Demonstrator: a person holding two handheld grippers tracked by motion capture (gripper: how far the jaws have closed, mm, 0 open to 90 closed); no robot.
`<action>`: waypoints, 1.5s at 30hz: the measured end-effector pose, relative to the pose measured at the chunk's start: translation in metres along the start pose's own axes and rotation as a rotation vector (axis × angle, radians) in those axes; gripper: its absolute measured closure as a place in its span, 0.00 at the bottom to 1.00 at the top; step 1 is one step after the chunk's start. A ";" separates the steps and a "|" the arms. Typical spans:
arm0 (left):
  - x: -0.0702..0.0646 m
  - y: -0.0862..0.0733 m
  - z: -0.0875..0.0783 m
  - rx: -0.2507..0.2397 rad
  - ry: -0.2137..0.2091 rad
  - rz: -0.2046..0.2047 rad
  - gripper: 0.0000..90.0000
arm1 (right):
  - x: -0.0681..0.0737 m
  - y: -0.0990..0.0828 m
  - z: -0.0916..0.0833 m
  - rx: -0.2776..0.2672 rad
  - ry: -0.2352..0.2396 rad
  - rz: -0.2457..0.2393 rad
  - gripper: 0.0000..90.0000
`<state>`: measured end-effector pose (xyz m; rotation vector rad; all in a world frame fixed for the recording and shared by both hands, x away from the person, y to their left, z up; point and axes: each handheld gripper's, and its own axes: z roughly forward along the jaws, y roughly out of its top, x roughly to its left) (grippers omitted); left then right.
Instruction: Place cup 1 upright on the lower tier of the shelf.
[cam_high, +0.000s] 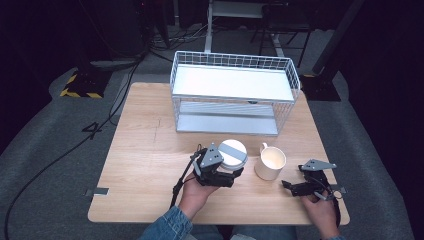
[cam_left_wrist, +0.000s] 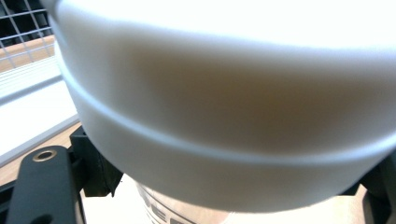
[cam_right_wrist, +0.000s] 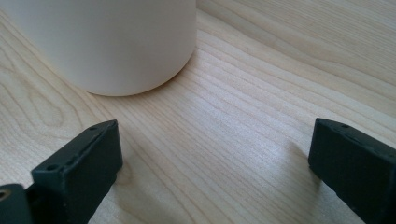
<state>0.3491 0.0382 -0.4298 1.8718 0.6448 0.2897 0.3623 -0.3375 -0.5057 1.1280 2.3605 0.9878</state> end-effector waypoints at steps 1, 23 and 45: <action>0.000 0.000 0.000 0.000 0.000 0.000 0.20 | 0.000 0.000 0.000 0.000 0.000 0.000 0.03; 0.053 0.010 0.019 -0.043 0.149 -0.066 0.20 | 0.000 0.000 0.000 0.000 0.000 0.000 0.03; 0.106 0.010 0.044 -0.046 0.280 -0.085 0.20 | 0.000 0.000 0.000 0.000 0.001 0.000 0.03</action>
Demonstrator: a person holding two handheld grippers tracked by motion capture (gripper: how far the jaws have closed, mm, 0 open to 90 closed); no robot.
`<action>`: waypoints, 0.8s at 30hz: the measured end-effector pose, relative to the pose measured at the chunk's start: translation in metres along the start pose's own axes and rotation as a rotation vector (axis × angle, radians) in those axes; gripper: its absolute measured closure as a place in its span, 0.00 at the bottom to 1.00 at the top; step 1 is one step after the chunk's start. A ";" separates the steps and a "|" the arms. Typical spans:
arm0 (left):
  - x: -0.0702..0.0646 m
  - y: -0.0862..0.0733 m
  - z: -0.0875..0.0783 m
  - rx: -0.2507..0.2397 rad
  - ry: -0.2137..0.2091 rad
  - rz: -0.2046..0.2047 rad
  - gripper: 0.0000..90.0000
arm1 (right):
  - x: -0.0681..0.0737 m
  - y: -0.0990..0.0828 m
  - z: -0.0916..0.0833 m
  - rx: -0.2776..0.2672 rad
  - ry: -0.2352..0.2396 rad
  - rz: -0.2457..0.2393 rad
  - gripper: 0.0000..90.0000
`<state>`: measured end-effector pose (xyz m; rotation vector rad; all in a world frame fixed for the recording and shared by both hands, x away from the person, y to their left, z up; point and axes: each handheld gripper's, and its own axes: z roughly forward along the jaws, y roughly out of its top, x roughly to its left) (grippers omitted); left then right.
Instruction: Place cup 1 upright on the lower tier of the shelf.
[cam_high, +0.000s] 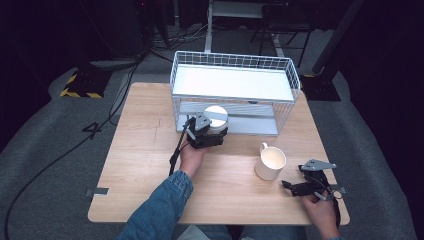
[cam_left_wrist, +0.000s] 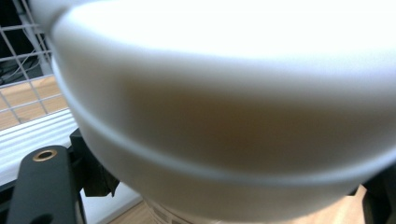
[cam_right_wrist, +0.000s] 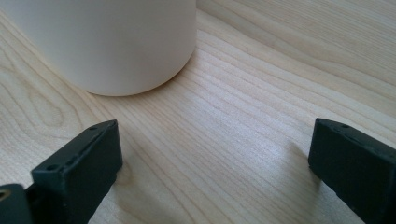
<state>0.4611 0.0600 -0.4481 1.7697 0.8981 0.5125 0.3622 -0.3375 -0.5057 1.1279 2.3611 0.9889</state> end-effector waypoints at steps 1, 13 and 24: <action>0.002 0.000 0.001 0.002 0.005 0.002 0.21 | 0.000 0.000 0.000 0.000 0.000 0.000 0.03; 0.021 0.005 0.026 -0.005 0.033 -0.035 0.21 | 0.000 0.000 0.000 0.000 0.000 0.001 0.03; 0.034 0.005 0.050 0.019 0.053 -0.047 0.21 | 0.000 0.000 0.000 0.000 0.000 0.000 0.03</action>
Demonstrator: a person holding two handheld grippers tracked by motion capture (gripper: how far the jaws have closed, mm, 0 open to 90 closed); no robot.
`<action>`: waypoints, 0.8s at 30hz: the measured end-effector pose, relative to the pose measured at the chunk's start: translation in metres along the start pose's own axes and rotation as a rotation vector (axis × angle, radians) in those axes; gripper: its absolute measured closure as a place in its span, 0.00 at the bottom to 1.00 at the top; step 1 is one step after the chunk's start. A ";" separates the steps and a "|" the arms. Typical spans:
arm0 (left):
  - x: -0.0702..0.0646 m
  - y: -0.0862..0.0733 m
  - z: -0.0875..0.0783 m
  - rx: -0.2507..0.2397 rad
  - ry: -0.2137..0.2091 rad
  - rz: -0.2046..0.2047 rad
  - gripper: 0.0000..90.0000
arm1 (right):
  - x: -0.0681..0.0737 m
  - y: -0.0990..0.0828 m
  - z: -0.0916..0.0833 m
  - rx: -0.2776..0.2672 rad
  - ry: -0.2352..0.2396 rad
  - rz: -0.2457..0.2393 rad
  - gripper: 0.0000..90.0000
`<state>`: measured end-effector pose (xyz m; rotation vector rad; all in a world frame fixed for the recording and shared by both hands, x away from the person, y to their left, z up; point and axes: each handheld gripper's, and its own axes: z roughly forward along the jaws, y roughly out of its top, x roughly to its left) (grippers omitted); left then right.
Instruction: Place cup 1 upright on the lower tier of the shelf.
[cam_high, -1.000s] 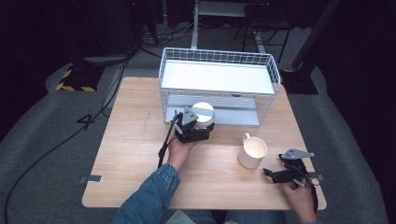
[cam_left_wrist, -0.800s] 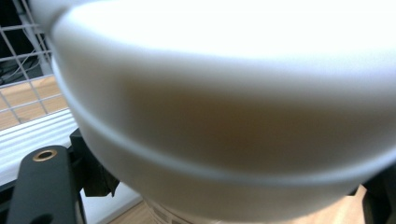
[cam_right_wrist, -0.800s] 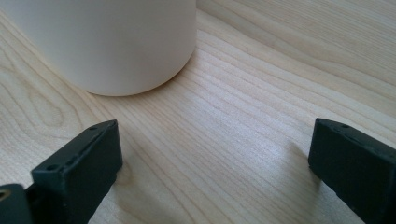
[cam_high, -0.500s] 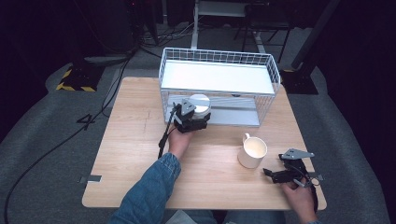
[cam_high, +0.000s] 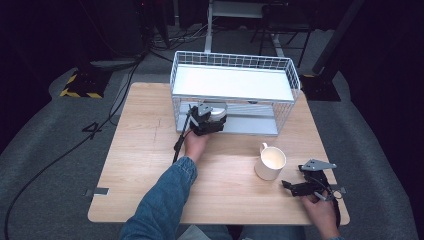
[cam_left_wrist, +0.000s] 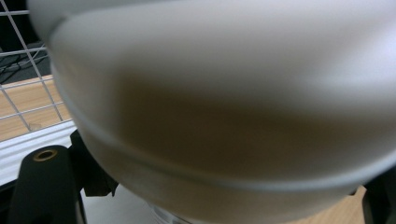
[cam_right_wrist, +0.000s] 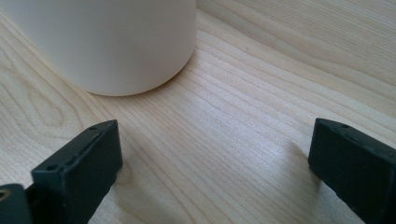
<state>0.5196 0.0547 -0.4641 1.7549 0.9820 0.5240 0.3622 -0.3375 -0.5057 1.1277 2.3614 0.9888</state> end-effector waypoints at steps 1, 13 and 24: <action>0.001 0.000 0.002 -0.001 0.003 -0.004 0.21 | 0.000 0.000 0.000 0.000 0.000 0.000 0.03; 0.009 0.000 0.018 0.023 0.075 -0.034 0.21 | 0.000 0.000 0.000 0.000 0.000 0.001 0.03; 0.016 -0.001 0.029 0.058 0.038 -0.047 0.21 | 0.000 0.000 0.000 0.000 0.000 0.000 0.03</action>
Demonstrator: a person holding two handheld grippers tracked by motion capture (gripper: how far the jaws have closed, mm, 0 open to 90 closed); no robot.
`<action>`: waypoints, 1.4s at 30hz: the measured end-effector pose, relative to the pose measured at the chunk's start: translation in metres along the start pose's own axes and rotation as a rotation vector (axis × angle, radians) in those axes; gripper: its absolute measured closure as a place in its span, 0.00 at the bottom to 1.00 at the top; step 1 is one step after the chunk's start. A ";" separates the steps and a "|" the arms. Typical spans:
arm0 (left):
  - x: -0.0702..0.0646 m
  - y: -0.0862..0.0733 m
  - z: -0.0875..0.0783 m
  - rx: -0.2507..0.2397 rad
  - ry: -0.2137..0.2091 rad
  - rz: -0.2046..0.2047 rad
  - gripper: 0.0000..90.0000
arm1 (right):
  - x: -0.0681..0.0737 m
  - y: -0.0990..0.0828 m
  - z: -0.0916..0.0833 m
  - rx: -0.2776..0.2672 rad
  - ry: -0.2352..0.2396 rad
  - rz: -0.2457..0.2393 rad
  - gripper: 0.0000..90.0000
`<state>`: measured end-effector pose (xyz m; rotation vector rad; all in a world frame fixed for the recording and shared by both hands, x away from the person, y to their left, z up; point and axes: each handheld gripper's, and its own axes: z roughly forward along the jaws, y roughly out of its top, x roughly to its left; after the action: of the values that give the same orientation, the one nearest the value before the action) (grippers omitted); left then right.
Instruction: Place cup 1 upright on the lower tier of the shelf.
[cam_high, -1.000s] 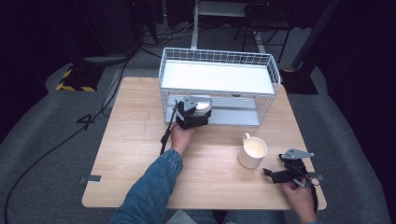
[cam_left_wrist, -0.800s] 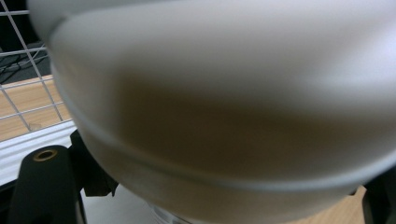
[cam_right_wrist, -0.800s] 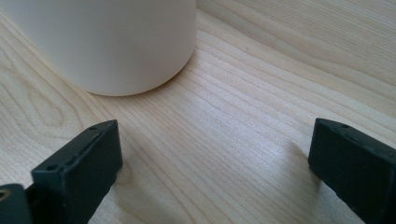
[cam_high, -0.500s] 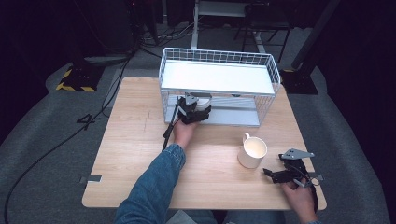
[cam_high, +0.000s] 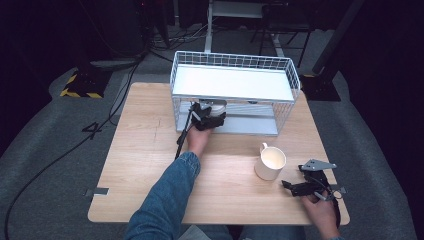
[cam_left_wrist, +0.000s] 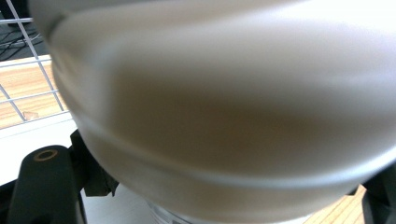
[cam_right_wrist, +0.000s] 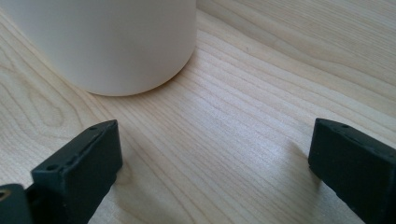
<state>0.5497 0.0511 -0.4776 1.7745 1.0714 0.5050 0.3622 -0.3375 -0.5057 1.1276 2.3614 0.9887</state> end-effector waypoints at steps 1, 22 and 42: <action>0.000 0.000 0.000 0.000 0.000 0.000 0.21 | 0.000 0.000 0.000 0.000 0.000 0.000 0.03; -0.004 0.004 0.003 0.044 0.012 0.053 0.20 | 0.000 0.000 0.000 0.000 0.000 0.001 0.03; -0.005 0.007 -0.012 0.023 0.011 0.028 0.00 | 0.000 0.000 0.000 0.000 -0.001 0.001 0.03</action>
<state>0.5413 0.0521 -0.4656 1.8105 1.0650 0.5217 0.3622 -0.3375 -0.5057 1.1288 2.3603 0.9889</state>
